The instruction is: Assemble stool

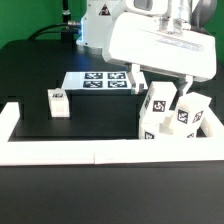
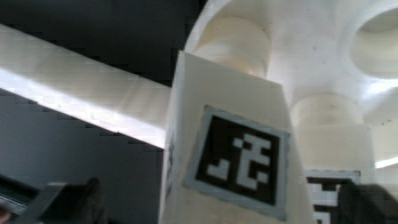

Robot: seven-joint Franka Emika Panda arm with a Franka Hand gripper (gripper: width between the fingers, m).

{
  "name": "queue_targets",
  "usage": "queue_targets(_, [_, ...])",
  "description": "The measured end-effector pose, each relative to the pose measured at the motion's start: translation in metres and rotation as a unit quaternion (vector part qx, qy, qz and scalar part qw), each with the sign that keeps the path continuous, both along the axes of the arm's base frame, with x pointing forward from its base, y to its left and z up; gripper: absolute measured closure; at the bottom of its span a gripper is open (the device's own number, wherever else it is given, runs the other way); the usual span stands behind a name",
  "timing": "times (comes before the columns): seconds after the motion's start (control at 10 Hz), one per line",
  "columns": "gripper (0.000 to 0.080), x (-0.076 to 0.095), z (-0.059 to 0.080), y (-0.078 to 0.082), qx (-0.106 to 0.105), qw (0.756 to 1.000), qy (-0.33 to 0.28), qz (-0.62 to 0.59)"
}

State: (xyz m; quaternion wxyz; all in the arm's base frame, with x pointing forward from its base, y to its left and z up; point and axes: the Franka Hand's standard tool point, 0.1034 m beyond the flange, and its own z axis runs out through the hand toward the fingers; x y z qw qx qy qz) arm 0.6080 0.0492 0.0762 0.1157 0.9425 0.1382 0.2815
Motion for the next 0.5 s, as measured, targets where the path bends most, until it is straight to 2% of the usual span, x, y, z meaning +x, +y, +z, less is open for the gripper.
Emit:
queue_targets(0.3, [0.0151,0.000,0.000,0.000,0.000,1.000,0.000,0.000])
queue_targets(0.4, [0.0151,0.003,0.011,-0.002,0.000,1.000,0.009,0.010])
queue_targets(0.5, [0.0151,0.008,0.030,-0.005,0.012,1.000,0.012,0.013])
